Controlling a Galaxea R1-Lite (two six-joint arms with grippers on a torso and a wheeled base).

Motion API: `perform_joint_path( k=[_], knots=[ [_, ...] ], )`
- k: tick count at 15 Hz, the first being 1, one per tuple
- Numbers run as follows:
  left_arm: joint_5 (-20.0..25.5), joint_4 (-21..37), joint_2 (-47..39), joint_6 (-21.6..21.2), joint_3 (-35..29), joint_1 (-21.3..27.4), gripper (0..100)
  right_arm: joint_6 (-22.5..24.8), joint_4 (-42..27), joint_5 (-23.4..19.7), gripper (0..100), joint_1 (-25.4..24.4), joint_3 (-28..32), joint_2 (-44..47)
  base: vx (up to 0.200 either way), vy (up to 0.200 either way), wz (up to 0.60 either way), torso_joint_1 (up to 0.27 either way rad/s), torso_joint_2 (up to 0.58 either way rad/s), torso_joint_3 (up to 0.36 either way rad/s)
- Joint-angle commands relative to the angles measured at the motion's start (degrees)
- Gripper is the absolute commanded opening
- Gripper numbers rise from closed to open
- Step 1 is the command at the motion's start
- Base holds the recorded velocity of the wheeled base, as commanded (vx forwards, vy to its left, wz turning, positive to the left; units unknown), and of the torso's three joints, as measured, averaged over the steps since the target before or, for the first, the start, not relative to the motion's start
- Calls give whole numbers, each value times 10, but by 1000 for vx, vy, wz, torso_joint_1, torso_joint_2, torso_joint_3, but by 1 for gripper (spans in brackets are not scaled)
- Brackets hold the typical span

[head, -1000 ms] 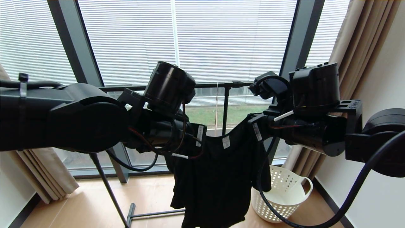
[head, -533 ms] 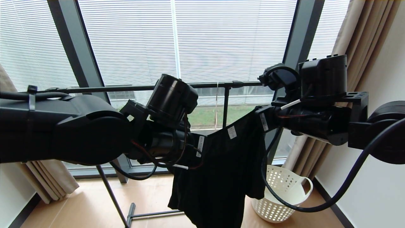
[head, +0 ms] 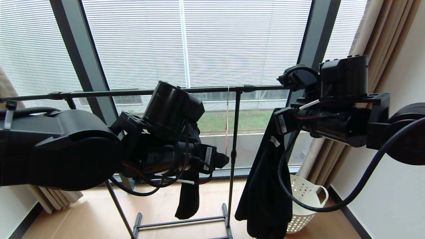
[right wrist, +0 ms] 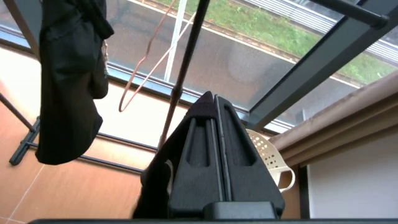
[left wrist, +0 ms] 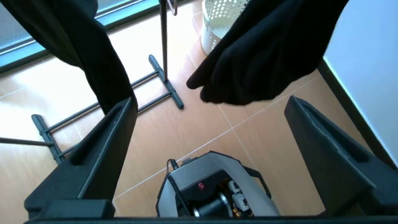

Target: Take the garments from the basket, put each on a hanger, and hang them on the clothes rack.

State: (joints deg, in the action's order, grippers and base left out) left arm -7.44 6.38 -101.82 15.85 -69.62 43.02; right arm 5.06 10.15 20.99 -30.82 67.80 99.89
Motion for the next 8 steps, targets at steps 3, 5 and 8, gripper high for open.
perform_joint_path(
  k=[3, 5, 8],
  knots=[
    [-2, -89, -7, -6, 54, -3, 100, 11, 0, 0, 0, 17, 1, 0, 0, 0, 0, 0, 0, 0],
    [-3, -99, -14, -17, 58, -9, 100, 11, 0, 0, 0, 16, 1, 1, 0, 0, 0, 0, 0, 0],
    [-6, -103, -34, -20, 55, -15, 100, 11, 0, 0, 0, 16, 0, 2, 0, 0, 0, 0, 0, 0]
  ],
)
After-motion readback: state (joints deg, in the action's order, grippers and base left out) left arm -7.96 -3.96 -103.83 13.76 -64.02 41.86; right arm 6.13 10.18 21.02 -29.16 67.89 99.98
